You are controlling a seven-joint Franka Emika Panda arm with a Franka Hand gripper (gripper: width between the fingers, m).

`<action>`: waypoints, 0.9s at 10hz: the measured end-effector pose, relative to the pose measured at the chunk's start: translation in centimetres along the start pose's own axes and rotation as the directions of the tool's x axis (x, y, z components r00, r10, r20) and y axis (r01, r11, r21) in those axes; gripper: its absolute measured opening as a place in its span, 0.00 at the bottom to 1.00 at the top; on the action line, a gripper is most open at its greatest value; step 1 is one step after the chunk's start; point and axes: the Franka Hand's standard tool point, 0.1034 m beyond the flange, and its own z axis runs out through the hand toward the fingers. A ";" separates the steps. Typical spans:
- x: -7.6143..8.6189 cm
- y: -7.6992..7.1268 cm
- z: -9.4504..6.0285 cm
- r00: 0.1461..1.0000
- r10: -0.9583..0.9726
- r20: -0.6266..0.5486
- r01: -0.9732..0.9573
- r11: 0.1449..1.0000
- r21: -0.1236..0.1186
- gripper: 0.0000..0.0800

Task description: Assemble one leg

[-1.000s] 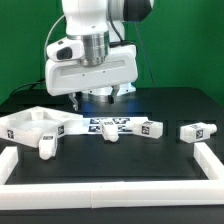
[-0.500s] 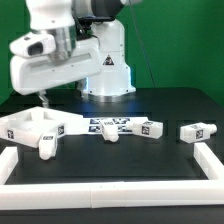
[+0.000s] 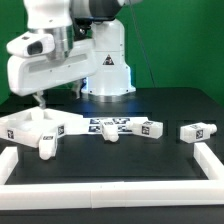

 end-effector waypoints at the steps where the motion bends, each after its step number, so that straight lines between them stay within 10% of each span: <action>1: -1.4 2.0 0.7 0.999 -0.040 0.001 0.040 0.999 0.021 0.81; 6: -2.5 4.0 0.9 0.988 -0.153 -0.001 0.153 0.988 -0.023 0.81; 7: -3.8 5.3 1.8 0.974 -0.226 0.011 0.226 0.972 -0.065 0.81; 9: -6.6 6.0 4.5 0.967 -0.252 0.030 0.253 0.966 -0.049 0.81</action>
Offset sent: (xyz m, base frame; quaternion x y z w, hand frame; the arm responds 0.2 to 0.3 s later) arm 0.0000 0.0000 0.0000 0.0000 0.0000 0.0000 1.0000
